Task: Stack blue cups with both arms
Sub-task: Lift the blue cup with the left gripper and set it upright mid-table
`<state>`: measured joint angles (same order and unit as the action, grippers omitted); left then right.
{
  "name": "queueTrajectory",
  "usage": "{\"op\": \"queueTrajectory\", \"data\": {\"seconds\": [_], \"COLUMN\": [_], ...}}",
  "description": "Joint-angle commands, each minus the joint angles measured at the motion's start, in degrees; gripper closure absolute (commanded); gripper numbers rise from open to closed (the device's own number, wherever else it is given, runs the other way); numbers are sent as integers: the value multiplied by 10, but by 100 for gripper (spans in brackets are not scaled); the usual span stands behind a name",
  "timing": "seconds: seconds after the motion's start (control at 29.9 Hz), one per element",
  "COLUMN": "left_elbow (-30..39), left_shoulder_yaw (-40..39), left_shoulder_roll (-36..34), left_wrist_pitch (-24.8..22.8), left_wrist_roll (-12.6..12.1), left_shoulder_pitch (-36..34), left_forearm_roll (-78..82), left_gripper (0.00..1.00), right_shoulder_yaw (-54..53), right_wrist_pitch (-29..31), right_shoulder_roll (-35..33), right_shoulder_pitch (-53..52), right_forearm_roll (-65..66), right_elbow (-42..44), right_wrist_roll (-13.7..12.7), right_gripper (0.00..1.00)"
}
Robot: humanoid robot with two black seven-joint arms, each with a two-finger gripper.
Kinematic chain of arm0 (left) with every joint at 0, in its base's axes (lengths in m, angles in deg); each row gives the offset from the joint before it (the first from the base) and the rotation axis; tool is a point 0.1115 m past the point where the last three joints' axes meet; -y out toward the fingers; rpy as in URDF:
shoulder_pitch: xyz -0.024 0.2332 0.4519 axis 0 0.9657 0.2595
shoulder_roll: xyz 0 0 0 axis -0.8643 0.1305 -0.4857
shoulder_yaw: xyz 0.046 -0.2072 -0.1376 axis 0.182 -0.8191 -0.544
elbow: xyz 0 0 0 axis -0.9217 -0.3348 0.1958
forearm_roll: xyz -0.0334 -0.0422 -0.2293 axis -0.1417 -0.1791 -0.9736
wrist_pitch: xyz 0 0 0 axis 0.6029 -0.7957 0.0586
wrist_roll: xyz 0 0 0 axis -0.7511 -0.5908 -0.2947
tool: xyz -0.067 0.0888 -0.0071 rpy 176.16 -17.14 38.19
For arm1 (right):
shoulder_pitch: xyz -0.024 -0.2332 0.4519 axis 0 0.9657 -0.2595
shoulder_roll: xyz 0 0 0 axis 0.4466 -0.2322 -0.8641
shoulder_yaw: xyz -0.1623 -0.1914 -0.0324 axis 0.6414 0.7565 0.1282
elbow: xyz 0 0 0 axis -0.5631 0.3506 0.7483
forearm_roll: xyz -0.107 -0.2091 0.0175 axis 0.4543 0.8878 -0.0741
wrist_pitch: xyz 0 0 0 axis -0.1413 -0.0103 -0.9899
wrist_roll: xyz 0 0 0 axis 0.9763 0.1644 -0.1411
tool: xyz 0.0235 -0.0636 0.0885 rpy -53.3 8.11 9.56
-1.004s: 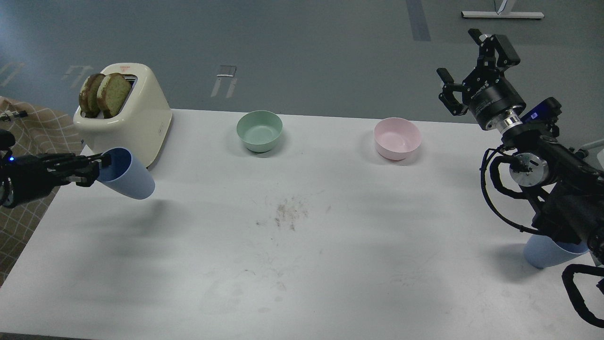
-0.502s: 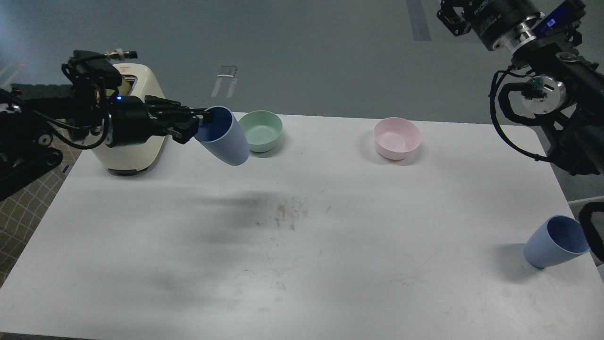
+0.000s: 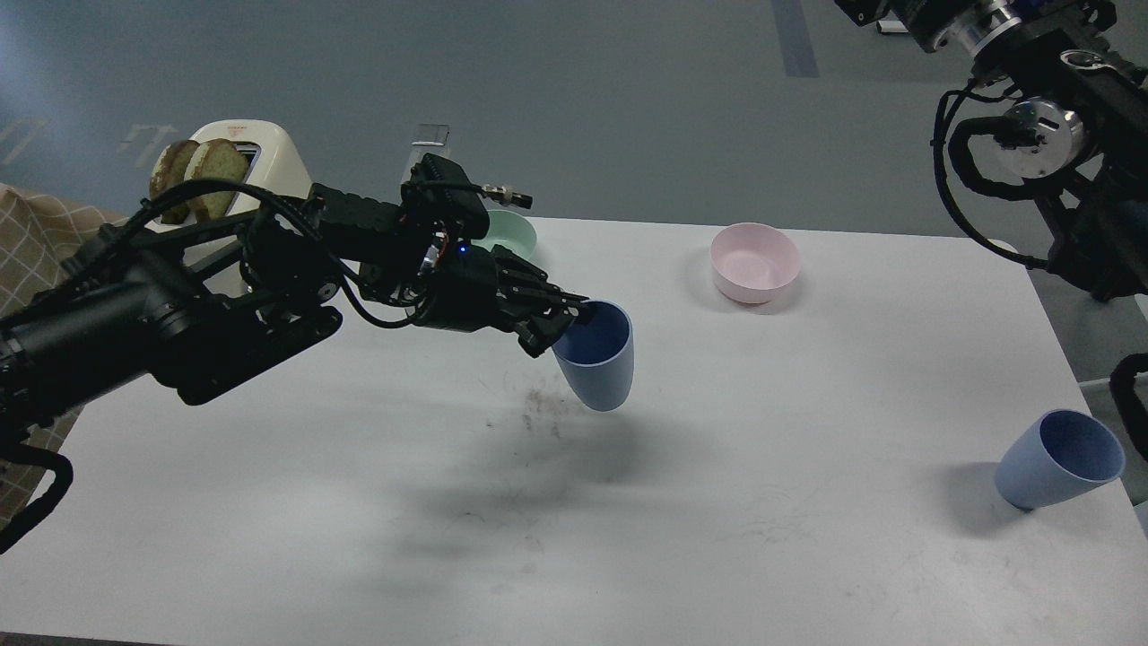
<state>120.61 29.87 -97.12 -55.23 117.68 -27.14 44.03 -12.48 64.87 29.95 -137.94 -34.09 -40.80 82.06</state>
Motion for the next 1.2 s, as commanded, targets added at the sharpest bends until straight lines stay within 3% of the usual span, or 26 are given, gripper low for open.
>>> {"op": "queueTrajectory", "data": {"seconds": [0.0,0.5,1.1,1.14,1.17], "left_elbow": [-11,-110,-133,-133,-133], "left_shoulder_yaw": [17,55,82,82,82], "left_shoulder_roll": [27,115,139,140,139], "left_wrist_pitch": [-6,-6,-1,-1,-1], "left_wrist_roll": [0,0,0,0,0], "left_shoulder_pitch": [-9,-37,-31,-31,-33], "left_forearm_roll": [32,71,71,71,71], "left_gripper": [100,100,100,99,78], "right_shoulder_yaw": [0,-1,-1,-1,-1], "right_wrist_pitch": [0,0,0,0,0], "right_shoulder_roll": [1,-1,-3,-3,-4], "right_shoulder_pitch": [1,19,27,27,27], "right_forearm_roll": [0,0,0,0,0], "right_elbow": [0,-1,-2,-2,-3], "right_wrist_roll": [0,0,0,0,0], "right_gripper": [0,0,0,0,0]}}
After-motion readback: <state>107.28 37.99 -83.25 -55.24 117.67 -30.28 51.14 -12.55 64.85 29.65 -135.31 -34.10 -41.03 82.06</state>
